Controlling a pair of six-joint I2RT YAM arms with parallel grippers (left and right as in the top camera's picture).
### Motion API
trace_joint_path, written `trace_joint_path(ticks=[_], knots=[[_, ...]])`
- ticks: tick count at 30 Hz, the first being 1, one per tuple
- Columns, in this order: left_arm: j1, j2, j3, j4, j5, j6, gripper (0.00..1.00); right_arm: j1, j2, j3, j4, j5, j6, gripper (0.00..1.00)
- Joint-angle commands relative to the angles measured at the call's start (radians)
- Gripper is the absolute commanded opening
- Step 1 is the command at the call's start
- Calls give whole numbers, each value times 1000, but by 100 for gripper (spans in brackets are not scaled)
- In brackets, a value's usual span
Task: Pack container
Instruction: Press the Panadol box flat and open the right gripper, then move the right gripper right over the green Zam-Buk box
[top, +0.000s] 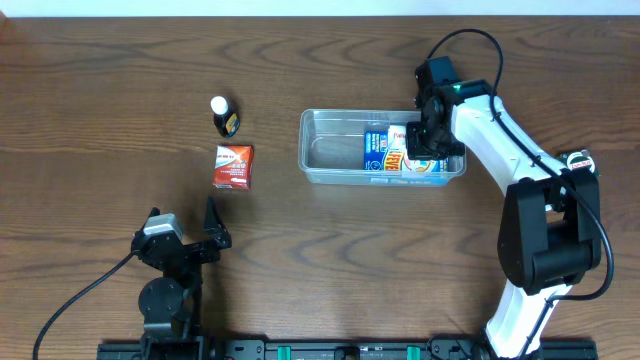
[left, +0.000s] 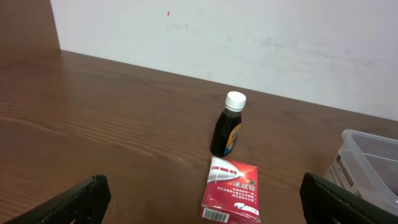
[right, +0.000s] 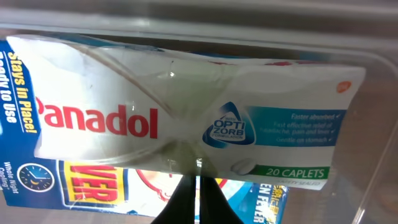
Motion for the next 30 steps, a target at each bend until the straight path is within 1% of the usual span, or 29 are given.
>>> trace_joint_path(ticks=[1,15,20,22,26,30], knots=[[4,-6,-34,-13,-11,2,98,-7,-4,-5,6,-7,-5,3],[4,-6,-34,-13,-11,2,98,-8,-4,-5,2,-4,-6,6],[4,-6,-34,-13,-11,2,98,-8,-4,-4,-14,-23,-16,4],[4,-6,-34,-13,-11,2,98,-10,-4,2,-25,-47,-42,2],[4,-6,-34,-13,-11,2,98,-24,-4,56,-79,-93,-69,2],[4,-6,-34,-13,-11,2,98,-49,-4,161,-175,-135,-93,4]])
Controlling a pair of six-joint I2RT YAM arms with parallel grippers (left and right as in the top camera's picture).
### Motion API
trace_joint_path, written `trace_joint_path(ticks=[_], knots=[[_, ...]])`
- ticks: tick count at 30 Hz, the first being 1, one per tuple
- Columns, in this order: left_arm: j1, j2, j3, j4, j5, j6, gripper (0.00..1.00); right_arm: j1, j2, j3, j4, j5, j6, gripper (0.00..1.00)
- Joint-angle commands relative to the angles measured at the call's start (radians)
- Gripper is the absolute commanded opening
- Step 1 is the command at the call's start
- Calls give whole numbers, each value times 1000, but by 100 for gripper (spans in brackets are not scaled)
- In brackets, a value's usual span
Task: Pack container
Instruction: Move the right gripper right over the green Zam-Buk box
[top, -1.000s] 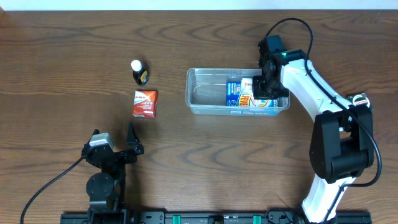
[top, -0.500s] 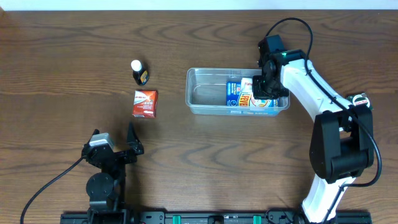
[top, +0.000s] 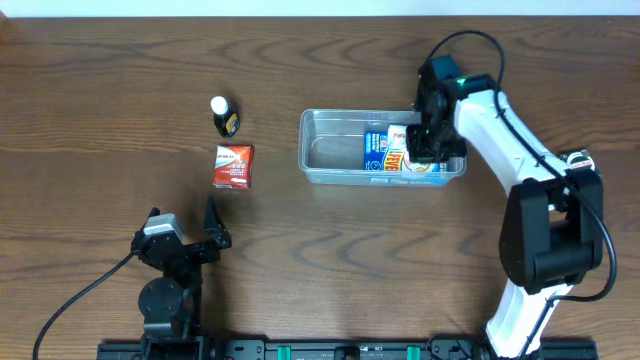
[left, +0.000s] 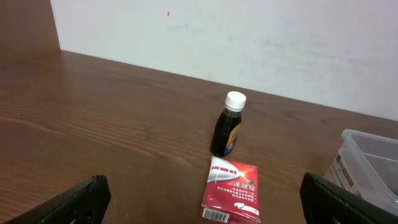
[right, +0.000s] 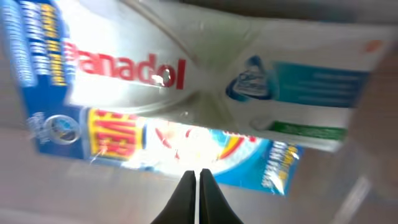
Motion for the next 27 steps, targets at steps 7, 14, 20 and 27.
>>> trace_joint_path(ticks=[7,14,20,27], knots=[[4,-6,-34,-13,-11,2,98,-87,-4,262,-137,-45,-105,6],[4,-6,-34,-13,-11,2,98,-207,-4,340,-186,-40,-121,8],[4,-6,-34,-13,-11,2,98,-370,-4,339,-207,-8,-193,16],[4,-6,-34,-13,-11,2,98,-570,-4,308,-188,90,-195,74]])
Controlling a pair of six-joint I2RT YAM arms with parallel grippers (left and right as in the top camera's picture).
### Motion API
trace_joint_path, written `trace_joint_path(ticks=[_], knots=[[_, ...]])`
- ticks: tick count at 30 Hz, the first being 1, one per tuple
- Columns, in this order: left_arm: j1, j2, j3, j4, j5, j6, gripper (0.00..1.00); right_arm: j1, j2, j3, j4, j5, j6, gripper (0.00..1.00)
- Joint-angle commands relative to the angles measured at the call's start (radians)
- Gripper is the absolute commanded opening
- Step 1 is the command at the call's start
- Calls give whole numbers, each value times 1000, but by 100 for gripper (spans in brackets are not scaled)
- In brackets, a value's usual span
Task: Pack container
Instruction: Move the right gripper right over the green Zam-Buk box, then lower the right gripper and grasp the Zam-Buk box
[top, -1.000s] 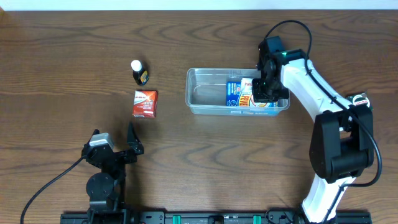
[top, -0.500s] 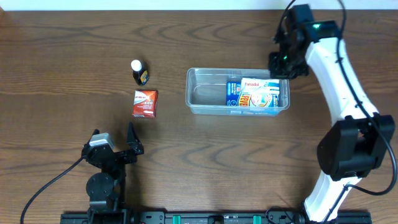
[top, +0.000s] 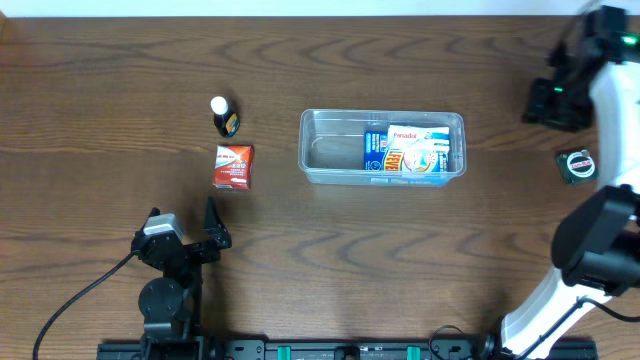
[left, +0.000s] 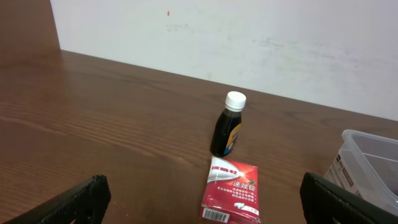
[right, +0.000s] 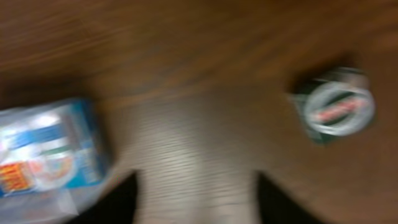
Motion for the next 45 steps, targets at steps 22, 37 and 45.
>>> trace_joint_path(ticks=[22,37,45], knots=[[4,-6,-34,-13,-11,2,98,-302,-4,-476,589,-146,-187,99],[4,-6,-34,-13,-11,2,98,-303,-4,-491,640,-73,-253,99],[4,-6,-34,-13,-11,2,98,-330,-3,-491,655,-67,-253,99]])
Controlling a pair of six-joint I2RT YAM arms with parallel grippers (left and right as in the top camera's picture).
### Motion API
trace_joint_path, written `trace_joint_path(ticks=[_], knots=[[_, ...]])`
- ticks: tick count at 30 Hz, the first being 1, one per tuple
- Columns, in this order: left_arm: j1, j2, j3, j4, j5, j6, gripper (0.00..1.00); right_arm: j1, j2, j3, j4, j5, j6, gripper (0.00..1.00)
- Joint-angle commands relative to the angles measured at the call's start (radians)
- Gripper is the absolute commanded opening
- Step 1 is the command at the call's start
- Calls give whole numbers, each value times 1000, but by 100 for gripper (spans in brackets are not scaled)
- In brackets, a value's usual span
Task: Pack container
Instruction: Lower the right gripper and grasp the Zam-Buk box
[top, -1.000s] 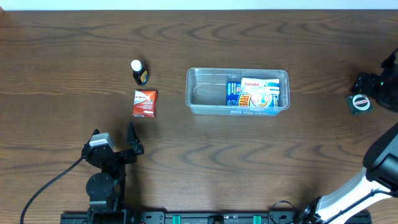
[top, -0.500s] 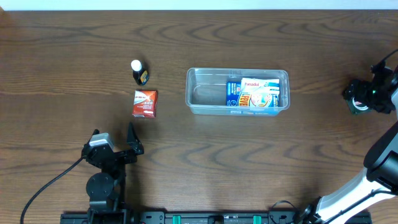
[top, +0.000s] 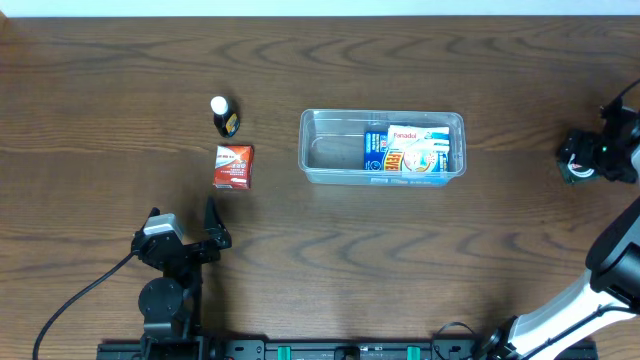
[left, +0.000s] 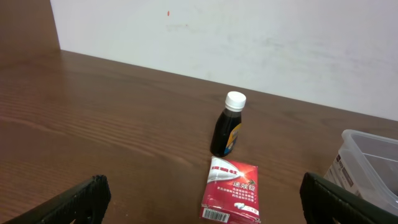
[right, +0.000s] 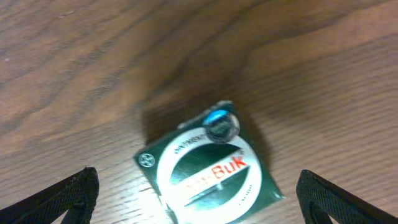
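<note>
The clear plastic container (top: 320, 148) sits mid-table with a blue box (top: 385, 153) and a white Panadol box (top: 420, 140) in its right half. A dark bottle with a white cap (top: 222, 116) (left: 228, 124) and a red sachet (top: 233, 165) (left: 232, 189) lie to its left. A green square packet with a white ring (right: 208, 174) lies at the far right; my right gripper (right: 196, 193) (top: 583, 158) hangs open directly over it. My left gripper (left: 202, 196) (top: 185, 240) rests open near the front left, facing the sachet.
The container's corner (left: 370, 162) shows at the right of the left wrist view. A white wall (left: 249, 43) rises behind the table's far edge. The right arm reaches in from the right edge (top: 625, 240).
My right gripper has moved from the far right back corner down to just above the green packet, which now fills its wrist view. The left arm has not moved.
My right gripper was shut inside the container by the Panadol box, atop the blue box. Then it was still shut there, slightly shifted. Later it was open at the far right, both boxes left in the container. Now it hangs over the green packet.
</note>
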Motion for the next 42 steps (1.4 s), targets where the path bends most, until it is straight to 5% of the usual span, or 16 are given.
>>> trace_joint_path(ticks=[1,21,42], knots=[[4,-6,-34,-13,-11,2,98,-28,0,-6,6,14,-14,99],[4,-6,-34,-13,-11,2,98,-58,90,-6,27,-335,-74,99],[4,-6,-34,-13,-11,2,98,20,90,-6,-50,-262,-13,94]])
